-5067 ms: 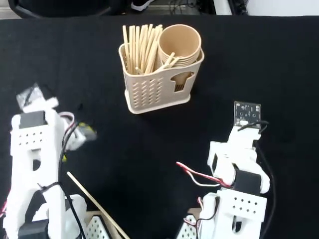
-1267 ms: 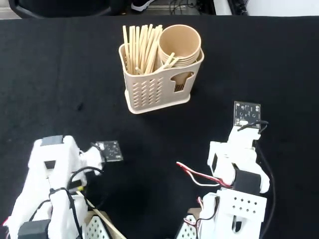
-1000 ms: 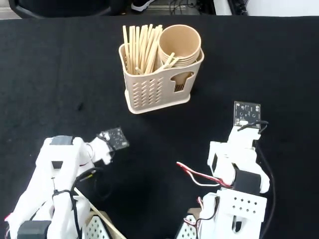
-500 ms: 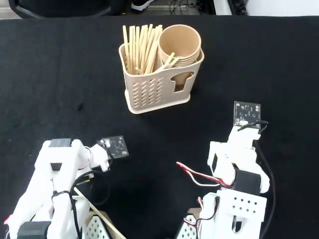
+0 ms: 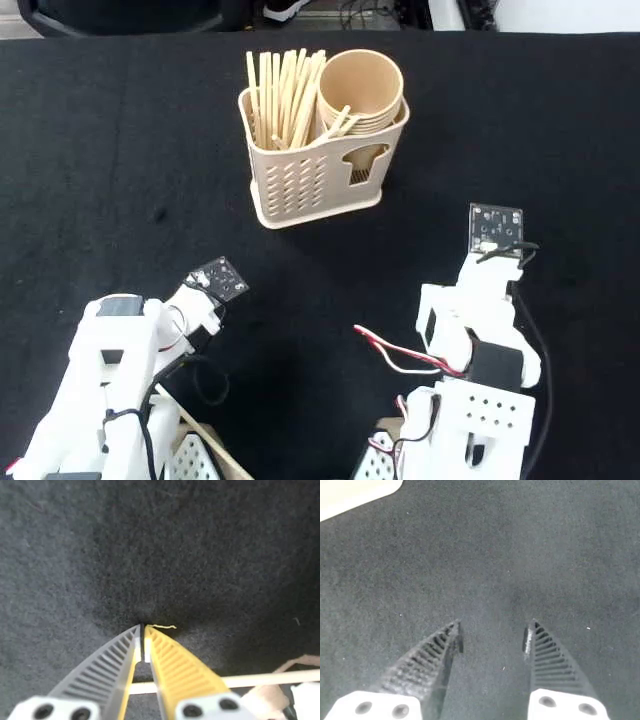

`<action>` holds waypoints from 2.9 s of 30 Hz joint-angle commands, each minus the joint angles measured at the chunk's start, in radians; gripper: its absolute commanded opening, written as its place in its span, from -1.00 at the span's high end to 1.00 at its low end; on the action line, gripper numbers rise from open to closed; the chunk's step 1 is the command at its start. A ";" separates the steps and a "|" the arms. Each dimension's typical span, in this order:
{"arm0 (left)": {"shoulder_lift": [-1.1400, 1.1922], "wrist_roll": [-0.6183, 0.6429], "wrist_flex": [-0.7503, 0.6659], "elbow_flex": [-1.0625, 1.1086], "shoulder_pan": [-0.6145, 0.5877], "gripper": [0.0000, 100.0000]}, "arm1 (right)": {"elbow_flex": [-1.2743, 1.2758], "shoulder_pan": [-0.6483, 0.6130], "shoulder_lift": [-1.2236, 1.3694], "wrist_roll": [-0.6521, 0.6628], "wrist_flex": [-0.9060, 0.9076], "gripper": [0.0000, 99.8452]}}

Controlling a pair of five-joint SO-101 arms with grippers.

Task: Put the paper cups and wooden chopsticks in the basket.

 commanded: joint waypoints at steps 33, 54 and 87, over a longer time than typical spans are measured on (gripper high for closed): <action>0.011 0.006 0.023 0.091 0.007 0.94 | -0.015 -0.025 -0.008 0.000 -0.018 0.58; 0.011 0.006 0.023 0.091 0.007 0.94 | -0.013 -0.025 -0.008 0.000 -0.018 0.58; 0.009 0.006 0.023 0.090 0.013 0.93 | -0.024 -0.140 -0.008 -0.009 -0.018 0.58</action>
